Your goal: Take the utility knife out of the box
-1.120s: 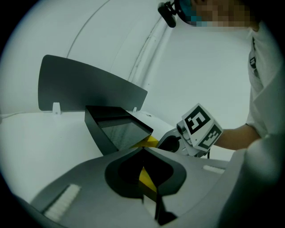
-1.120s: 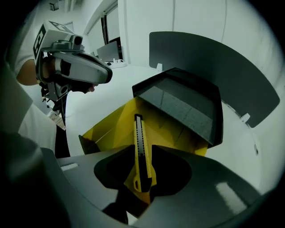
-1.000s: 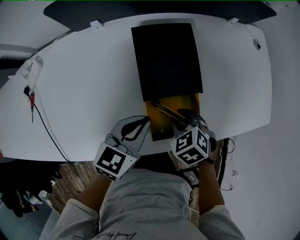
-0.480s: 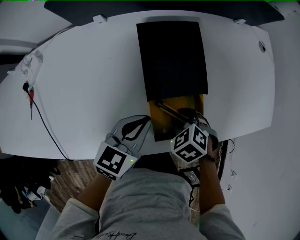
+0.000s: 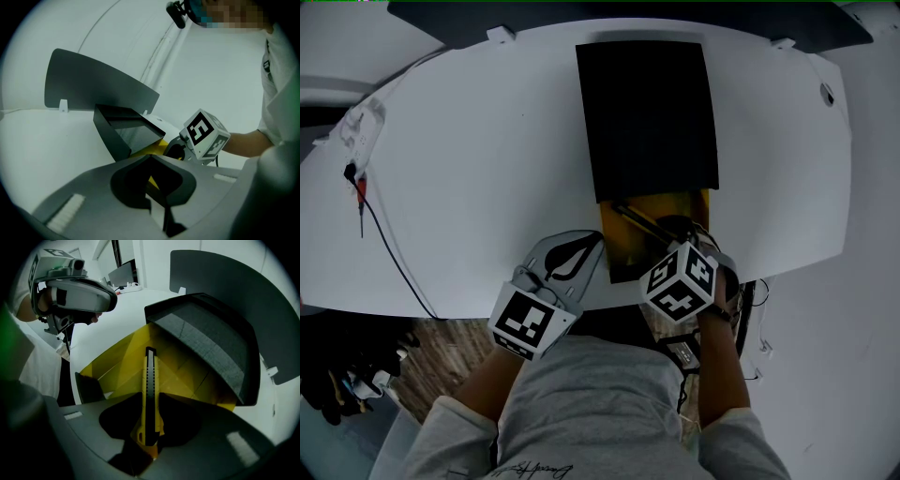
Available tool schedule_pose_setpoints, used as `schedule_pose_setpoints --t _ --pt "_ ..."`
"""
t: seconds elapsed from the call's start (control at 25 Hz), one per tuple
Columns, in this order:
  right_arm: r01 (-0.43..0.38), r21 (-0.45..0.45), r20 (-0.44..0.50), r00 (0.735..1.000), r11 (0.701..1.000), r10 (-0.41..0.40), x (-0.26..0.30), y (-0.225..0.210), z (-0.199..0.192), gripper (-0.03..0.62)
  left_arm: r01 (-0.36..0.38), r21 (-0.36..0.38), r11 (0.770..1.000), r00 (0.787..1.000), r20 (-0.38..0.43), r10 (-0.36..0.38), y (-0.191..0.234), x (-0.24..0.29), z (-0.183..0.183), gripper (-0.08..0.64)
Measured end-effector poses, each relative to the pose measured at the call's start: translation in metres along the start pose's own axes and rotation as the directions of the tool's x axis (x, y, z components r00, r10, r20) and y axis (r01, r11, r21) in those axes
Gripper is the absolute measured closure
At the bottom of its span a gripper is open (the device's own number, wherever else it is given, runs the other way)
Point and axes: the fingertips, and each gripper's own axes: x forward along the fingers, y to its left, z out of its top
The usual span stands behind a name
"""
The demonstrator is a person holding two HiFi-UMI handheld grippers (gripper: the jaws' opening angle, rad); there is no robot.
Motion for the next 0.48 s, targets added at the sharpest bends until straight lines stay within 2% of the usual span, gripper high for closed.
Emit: schedule_pose_setpoints --t 0.48 --pt "0.014 0.006 0.02 1.0 1.0 -0.014 -0.001 0.0 0.0004 0.46 -0.004 -0.003 1.0 1.0 -0.001 0.004 -0.0001 -0.0013 0.0013 0.558"
